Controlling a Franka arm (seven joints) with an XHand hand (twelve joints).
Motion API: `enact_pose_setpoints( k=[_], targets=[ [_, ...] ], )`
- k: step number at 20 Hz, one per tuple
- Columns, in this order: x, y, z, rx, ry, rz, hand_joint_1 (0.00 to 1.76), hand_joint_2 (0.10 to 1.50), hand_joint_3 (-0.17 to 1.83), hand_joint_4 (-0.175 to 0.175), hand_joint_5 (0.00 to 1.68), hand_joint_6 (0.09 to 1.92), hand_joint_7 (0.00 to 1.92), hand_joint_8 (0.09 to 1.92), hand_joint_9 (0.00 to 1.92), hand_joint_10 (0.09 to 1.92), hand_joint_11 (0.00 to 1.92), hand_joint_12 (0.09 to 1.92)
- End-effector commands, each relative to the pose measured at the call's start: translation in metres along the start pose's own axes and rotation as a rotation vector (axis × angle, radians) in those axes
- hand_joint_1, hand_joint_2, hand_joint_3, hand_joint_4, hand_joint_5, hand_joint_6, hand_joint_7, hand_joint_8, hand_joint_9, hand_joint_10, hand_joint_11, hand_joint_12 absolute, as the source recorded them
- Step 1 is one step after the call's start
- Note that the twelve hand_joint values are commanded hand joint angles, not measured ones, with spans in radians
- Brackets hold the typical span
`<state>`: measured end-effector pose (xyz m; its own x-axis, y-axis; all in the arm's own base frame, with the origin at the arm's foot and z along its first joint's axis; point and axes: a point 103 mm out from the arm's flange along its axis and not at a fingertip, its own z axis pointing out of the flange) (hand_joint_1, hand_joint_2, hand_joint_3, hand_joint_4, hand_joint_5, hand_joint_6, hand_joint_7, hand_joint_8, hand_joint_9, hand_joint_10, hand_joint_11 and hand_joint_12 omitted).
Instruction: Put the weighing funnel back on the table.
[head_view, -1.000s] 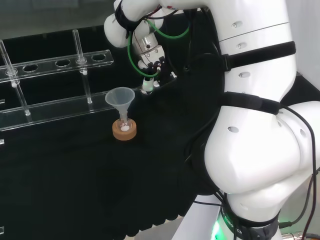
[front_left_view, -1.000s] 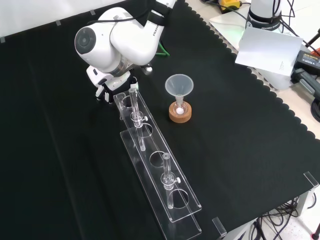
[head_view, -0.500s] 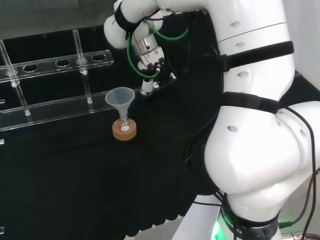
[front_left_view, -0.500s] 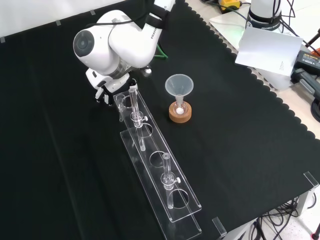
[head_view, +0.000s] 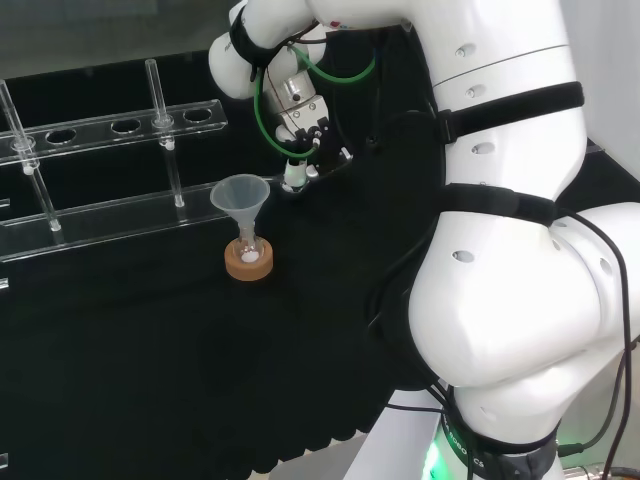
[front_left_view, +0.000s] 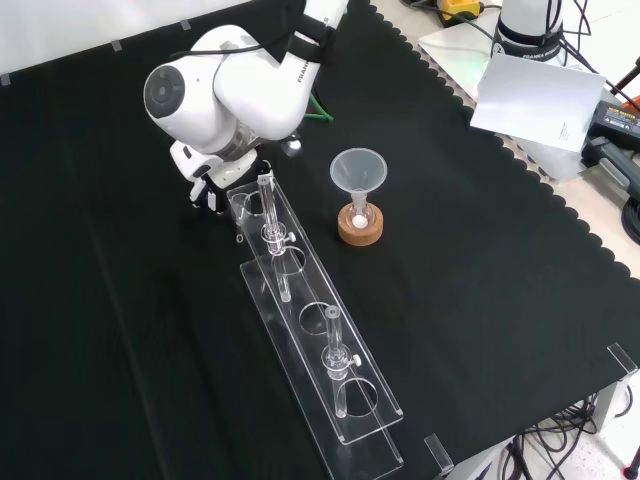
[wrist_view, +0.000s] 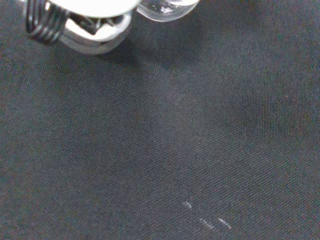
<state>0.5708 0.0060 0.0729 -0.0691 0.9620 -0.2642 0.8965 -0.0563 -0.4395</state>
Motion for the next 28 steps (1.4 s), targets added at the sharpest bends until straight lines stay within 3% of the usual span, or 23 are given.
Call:
enact_pose_setpoints(
  k=[1,3,5,7,10,16,28],
  targets=[
    [-0.003,-0.003,0.001,-0.009,0.018,-0.009,1.08,0.86,0.35,0.175,1.15,0.78,0.44,0.72,0.8,0.45,0.7,1.11],
    [-0.003,-0.005,0.001,-0.009,0.023,-0.014,1.06,0.96,0.19,0.175,1.09,0.84,0.41,0.73,0.78,0.47,0.68,1.13],
    [-0.003,-0.007,0.0,-0.01,0.01,-0.026,0.99,0.94,0.13,0.094,0.94,0.76,0.39,0.73,0.73,0.5,0.63,1.16],
    [-0.003,-0.01,-0.001,-0.002,0.012,-0.036,0.94,0.83,0.26,0.049,0.77,0.72,0.35,0.72,0.68,0.54,0.56,1.19],
    [-0.003,-0.015,-0.002,0.005,0.014,-0.035,0.88,0.67,0.48,0.015,0.49,0.61,0.26,0.72,0.57,0.6,0.44,1.28],
    [-0.006,-0.026,-0.004,0.002,0.026,-0.025,0.82,0.6,0.55,0.0,0.36,0.4,0.18,0.71,0.49,0.65,0.38,1.31],
    [-0.028,-0.086,-0.045,-0.095,0.076,0.028,0.79,0.6,0.53,-0.001,0.38,0.27,0.17,0.7,0.47,0.66,0.36,1.32]
  ],
)
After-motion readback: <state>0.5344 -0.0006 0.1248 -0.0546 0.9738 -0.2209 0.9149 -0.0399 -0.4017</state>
